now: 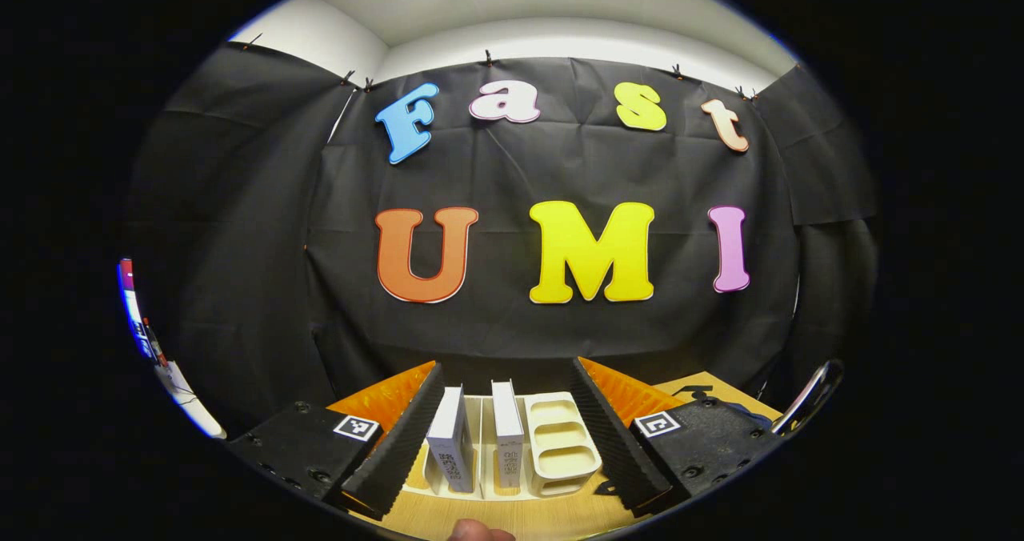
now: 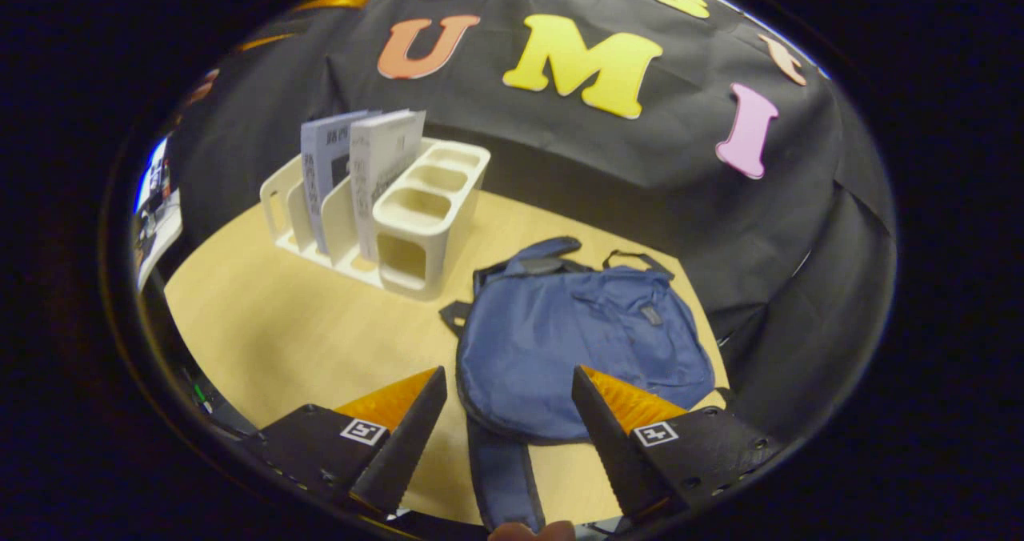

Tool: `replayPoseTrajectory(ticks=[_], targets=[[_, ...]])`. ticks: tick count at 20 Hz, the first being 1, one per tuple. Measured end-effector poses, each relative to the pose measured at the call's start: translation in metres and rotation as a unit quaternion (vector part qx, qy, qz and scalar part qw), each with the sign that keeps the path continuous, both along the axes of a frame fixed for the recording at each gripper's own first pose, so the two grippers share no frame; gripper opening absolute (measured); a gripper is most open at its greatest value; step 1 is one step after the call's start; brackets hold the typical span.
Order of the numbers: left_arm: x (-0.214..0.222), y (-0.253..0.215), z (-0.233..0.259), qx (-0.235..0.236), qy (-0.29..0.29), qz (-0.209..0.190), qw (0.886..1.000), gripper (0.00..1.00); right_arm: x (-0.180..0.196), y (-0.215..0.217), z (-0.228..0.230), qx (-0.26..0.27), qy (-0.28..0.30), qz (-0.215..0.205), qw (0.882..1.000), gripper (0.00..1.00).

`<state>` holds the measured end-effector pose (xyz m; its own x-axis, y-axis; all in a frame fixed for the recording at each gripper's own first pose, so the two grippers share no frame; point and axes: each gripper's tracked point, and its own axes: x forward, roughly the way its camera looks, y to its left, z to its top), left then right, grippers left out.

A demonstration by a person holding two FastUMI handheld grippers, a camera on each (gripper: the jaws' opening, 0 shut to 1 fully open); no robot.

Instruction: Open the schoolbag, grab two books from the bookshelf and put them into the schoolbag.

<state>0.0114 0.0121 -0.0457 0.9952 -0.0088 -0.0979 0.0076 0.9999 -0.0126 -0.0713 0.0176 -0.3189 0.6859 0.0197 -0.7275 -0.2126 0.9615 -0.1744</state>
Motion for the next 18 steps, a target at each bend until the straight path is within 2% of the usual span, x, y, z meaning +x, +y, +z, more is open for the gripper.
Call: replayPoseTrajectory(ticks=[2,6,11,14,17,18], targets=[[-0.001,0.004,-0.003,0.002,0.005,0.002,1.0,1.0,-0.006,0.0,-0.027,-0.009,0.03,0.001,0.999,0.99],[0.0,0.011,-0.009,0.008,0.012,0.007,1.0,1.0,-0.005,-0.003,-0.064,-0.046,0.059,0.007,0.997,0.96],[0.002,0.015,-0.014,0.017,0.021,0.007,1.0,1.0,0.009,-0.01,-0.092,-0.084,0.062,0.004,0.995,0.96],[0.004,0.016,-0.016,0.02,0.025,0.008,0.999,1.0,0.024,-0.013,-0.097,-0.08,0.059,-0.012,0.995,0.96],[0.006,0.017,-0.02,0.019,0.031,0.009,0.999,1.0,0.032,-0.009,-0.101,-0.073,0.056,-0.007,0.996,0.99],[0.007,0.017,-0.02,0.019,0.033,0.01,0.999,1.0,0.035,-0.006,-0.1,-0.071,0.055,-0.003,0.996,0.92]])
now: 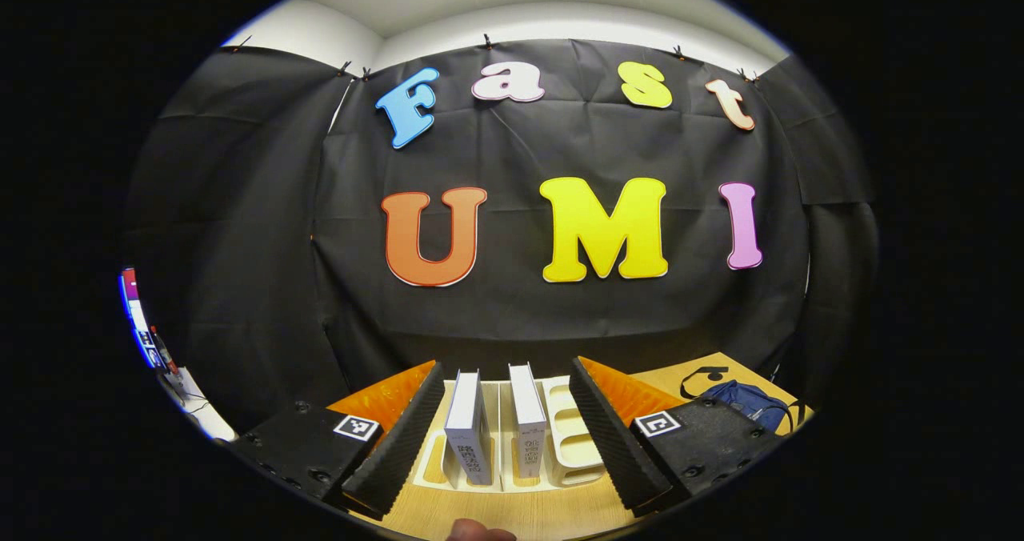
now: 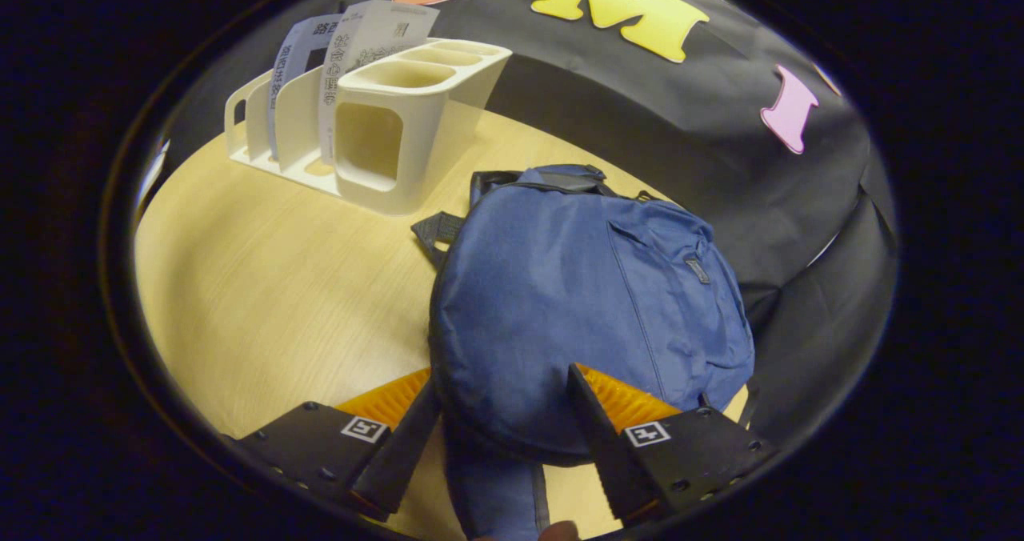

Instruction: Open the schoolbag, grab two books from the bookshelf and put them into the schoolbag.

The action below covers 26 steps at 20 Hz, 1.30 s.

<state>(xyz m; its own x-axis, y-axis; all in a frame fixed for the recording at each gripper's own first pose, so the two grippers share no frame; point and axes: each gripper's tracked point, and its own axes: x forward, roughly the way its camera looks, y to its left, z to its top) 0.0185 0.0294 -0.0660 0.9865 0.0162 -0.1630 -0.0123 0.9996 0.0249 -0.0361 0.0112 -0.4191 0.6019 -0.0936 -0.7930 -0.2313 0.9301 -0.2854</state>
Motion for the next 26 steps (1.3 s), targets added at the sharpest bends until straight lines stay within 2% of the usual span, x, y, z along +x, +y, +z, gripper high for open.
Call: replayPoseTrajectory(ticks=[1,2,3,4,7,10,16,20,21,24,26], targets=[[0.001,0.0,-0.001,0.0,0.001,0.001,1.0,1.0,0.002,0.002,0.002,0.001,-0.003,0.002,1.0,0.93],[0.001,0.001,-0.001,0.0,0.001,0.002,1.0,1.0,0.005,0.003,0.005,-0.002,-0.009,0.004,1.0,0.8],[0.002,0.001,-0.001,0.001,0.003,0.003,1.0,1.0,0.007,0.003,0.009,-0.006,-0.018,0.006,1.0,0.74],[0.002,0.001,-0.003,0.0,0.003,0.003,1.0,1.0,0.011,0.002,0.014,-0.007,-0.025,0.006,1.0,0.55],[0.003,0.0,-0.003,-0.005,0.004,0.004,1.0,1.0,0.014,0.004,0.025,-0.001,-0.032,0.009,0.999,0.14],[0.005,0.001,-0.005,-0.009,0.007,0.006,1.0,1.0,0.018,0.005,0.03,0.005,-0.03,0.01,0.999,0.01],[0.008,0.004,-0.008,-0.017,0.01,0.012,1.0,1.0,0.029,-0.005,0.068,0.041,-0.046,-0.012,0.998,0.0],[0.012,0.005,-0.014,-0.024,0.018,0.013,0.999,1.0,0.046,-0.027,0.111,0.051,-0.078,-0.033,0.995,0.0],[0.015,0.006,-0.015,-0.024,0.022,0.013,0.999,1.0,0.05,-0.035,0.119,0.054,-0.084,-0.04,0.994,0.04],[0.02,0.007,-0.021,-0.026,0.033,0.014,0.999,1.0,0.065,-0.058,0.149,0.06,-0.105,-0.054,0.991,0.0],[0.023,0.006,-0.026,-0.033,0.041,0.014,0.999,1.0,0.07,-0.07,0.164,0.062,-0.112,-0.056,0.99,0.03]])
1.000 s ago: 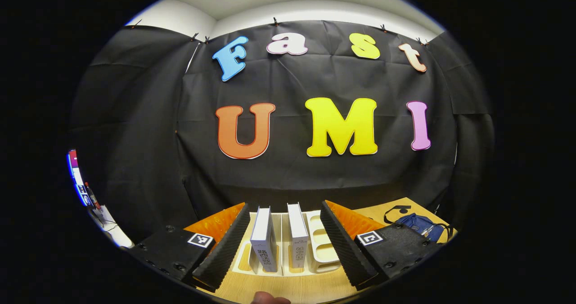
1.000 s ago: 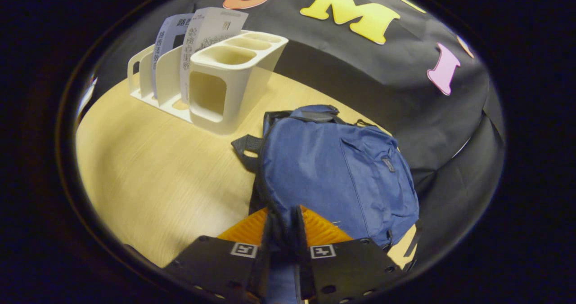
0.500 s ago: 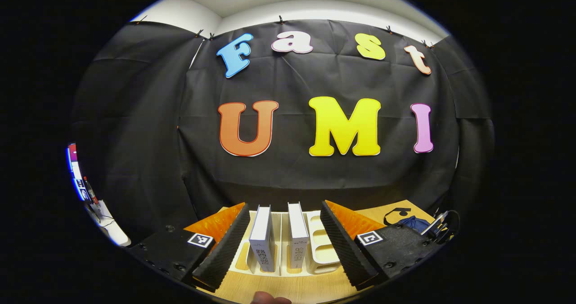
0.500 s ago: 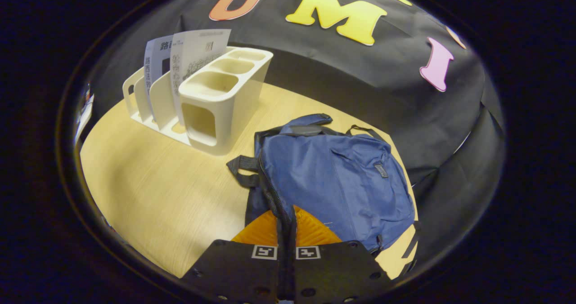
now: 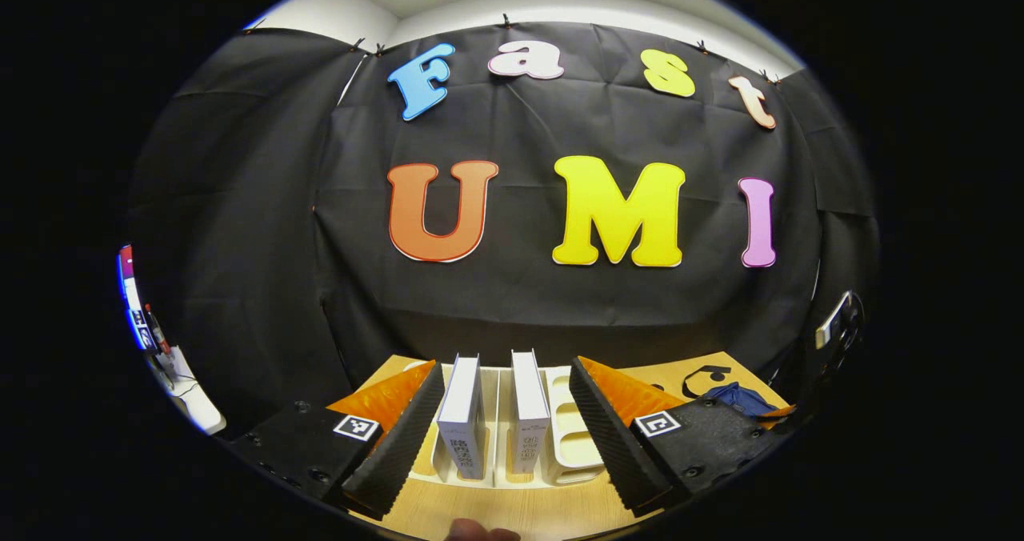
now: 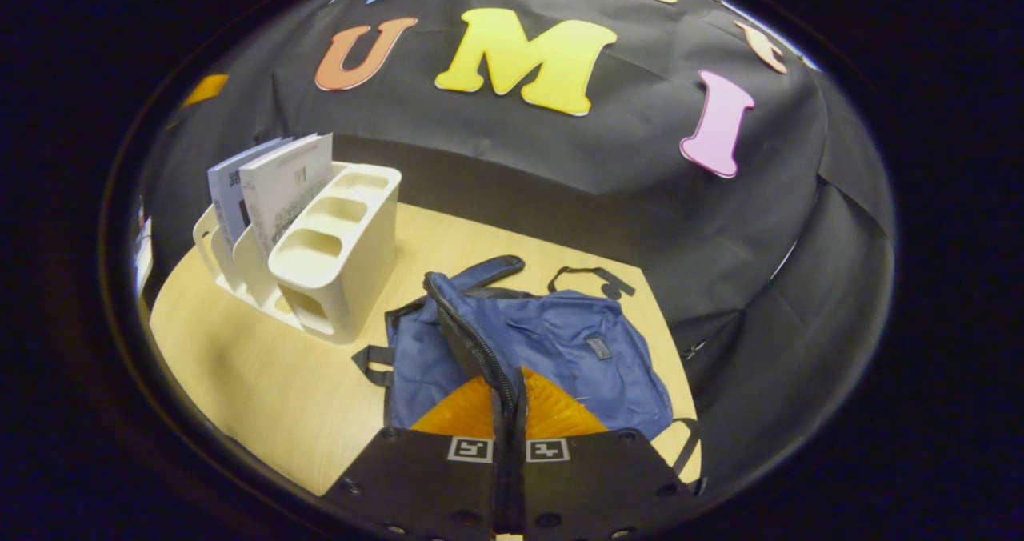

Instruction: Open the schoolbag, grab two books from the bookshelf and put them into the schoolbag.

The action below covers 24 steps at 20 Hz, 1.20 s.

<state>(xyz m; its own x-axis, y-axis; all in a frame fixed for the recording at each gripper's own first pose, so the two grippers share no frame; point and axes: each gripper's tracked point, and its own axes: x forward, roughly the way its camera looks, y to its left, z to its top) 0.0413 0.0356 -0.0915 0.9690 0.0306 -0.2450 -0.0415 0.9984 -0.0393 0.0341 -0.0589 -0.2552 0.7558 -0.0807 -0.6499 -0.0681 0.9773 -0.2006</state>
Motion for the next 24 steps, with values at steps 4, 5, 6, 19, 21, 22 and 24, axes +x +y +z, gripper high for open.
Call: replayPoseTrajectory(ticks=[4,5,6,19,21,22,24], targets=[[0.012,-0.006,-0.008,-0.002,0.023,-0.01,1.0,1.0,0.006,-0.024,0.017,0.009,-0.003,-0.01,1.0,0.0],[0.014,-0.007,-0.01,-0.001,0.03,-0.014,0.999,1.0,0.007,-0.031,0.021,0.009,-0.006,-0.013,1.0,0.0],[0.016,-0.008,-0.011,0.0,0.036,-0.016,0.999,1.0,0.009,-0.037,0.026,0.01,-0.007,-0.016,1.0,0.0],[0.062,-0.022,-0.053,-0.009,0.156,-0.042,0.987,1.0,0.028,-0.156,0.063,0.023,-0.028,-0.077,0.996,0.0],[0.068,-0.024,-0.072,-0.014,0.201,-0.048,0.978,1.0,0.03,-0.165,0.059,0.03,-0.025,-0.084,0.996,0.0],[0.069,-0.024,-0.077,-0.018,0.217,-0.049,0.975,1.0,0.031,-0.169,0.058,0.033,-0.024,-0.087,0.995,0.0],[0.075,-0.022,-0.081,-0.015,0.245,-0.053,0.968,1.0,0.031,-0.172,0.056,0.039,-0.024,-0.091,0.995,0.0]])
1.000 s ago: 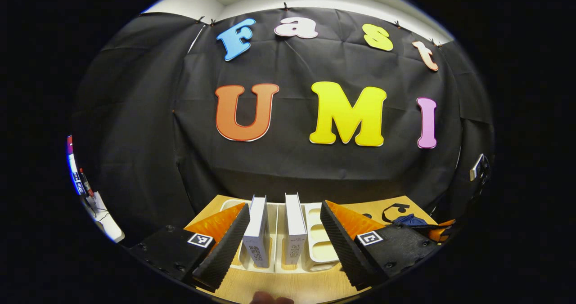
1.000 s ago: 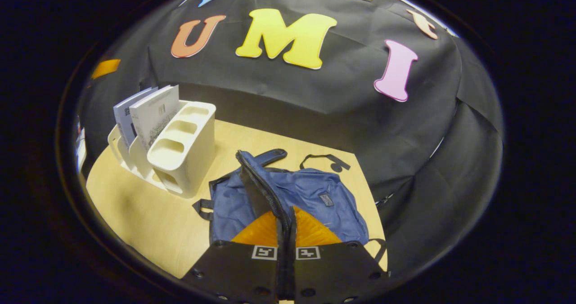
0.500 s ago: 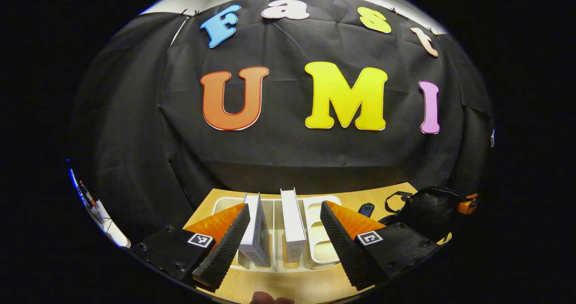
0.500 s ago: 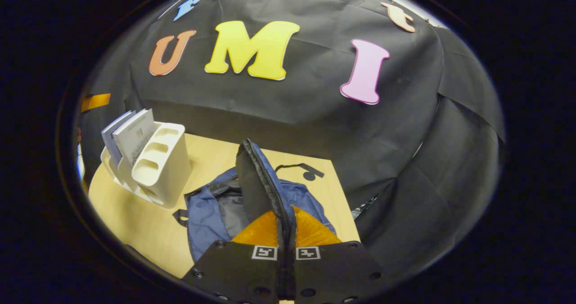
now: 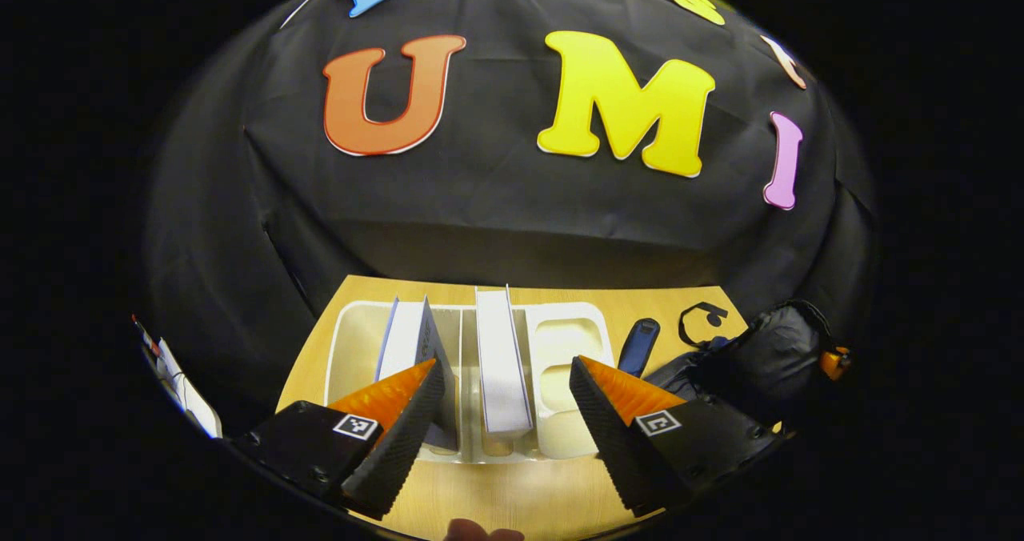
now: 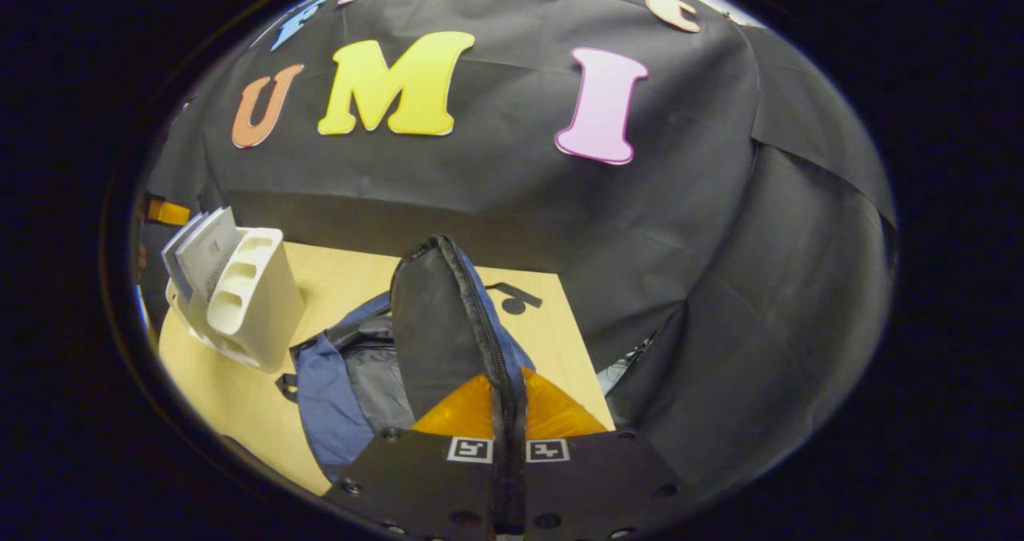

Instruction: Open the schoolbag, grab two books from the bookshelf and put them into the schoolbag.

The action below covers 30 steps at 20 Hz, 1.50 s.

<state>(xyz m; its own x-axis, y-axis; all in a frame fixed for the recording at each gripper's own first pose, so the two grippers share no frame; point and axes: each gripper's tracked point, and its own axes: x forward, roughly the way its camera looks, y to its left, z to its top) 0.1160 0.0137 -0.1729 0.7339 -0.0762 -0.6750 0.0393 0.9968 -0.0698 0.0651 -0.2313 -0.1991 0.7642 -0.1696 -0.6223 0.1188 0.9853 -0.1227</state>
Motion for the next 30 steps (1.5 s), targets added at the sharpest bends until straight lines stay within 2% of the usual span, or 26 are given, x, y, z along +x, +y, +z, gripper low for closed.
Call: replayPoseTrajectory(ticks=[4,8,11,14,17,19,20,23,26,27,28,29,30], targets=[[0.021,0.001,-0.016,0.011,0.063,-0.023,0.998,1.0,0.001,-0.012,-0.003,0.015,0.002,-0.006,1.0,0.0],[0.037,-0.004,-0.029,0.015,0.13,-0.048,0.99,1.0,0.0,-0.02,-0.007,0.029,0.004,-0.013,0.999,0.0],[0.031,-0.007,-0.053,-0.001,0.215,-0.046,0.975,1.0,0.0,-0.023,-0.01,0.034,0.004,-0.011,0.999,0.0],[0.016,-0.008,-0.076,-0.004,0.298,-0.039,0.954,1.0,0.0,-0.025,-0.013,0.041,0.002,-0.011,0.999,0.0],[0.012,-0.008,-0.087,0.001,0.346,-0.033,0.938,0.99,0.0,-0.031,-0.014,0.026,-0.005,-0.01,1.0,0.0],[0.011,-0.005,-0.09,0.01,0.364,-0.033,0.931,0.94,0.001,-0.026,-0.012,0.003,-0.016,0.006,1.0,0.0],[0.012,-0.002,-0.091,0.018,0.369,-0.029,0.929,0.86,0.0,-0.021,-0.012,0.002,-0.016,0.013,1.0,0.0],[0.017,-0.005,-0.093,0.034,0.373,-0.035,0.926,0.75,0.001,-0.021,-0.016,0.007,-0.014,0.015,1.0,0.0],[0.015,-0.007,-0.095,0.043,0.387,-0.028,0.921,0.52,0.004,-0.026,-0.018,0.016,-0.012,0.009,1.0,0.0],[0.015,-0.004,-0.093,0.046,0.391,-0.029,0.919,0.51,0.004,-0.027,-0.019,0.018,-0.013,0.008,1.0,0.0],[0.014,-0.002,-0.094,0.048,0.393,-0.026,0.918,0.54,0.004,-0.027,-0.018,0.019,-0.014,0.007,1.0,0.0],[0.012,-0.003,-0.095,0.047,0.397,-0.02,0.917,0.48,0.003,-0.028,-0.019,0.02,-0.015,0.007,1.0,0.0],[0.008,-0.005,-0.094,0.042,0.403,-0.009,0.914,0.46,0.003,-0.028,-0.02,0.021,-0.014,0.007,1.0,0.0]])
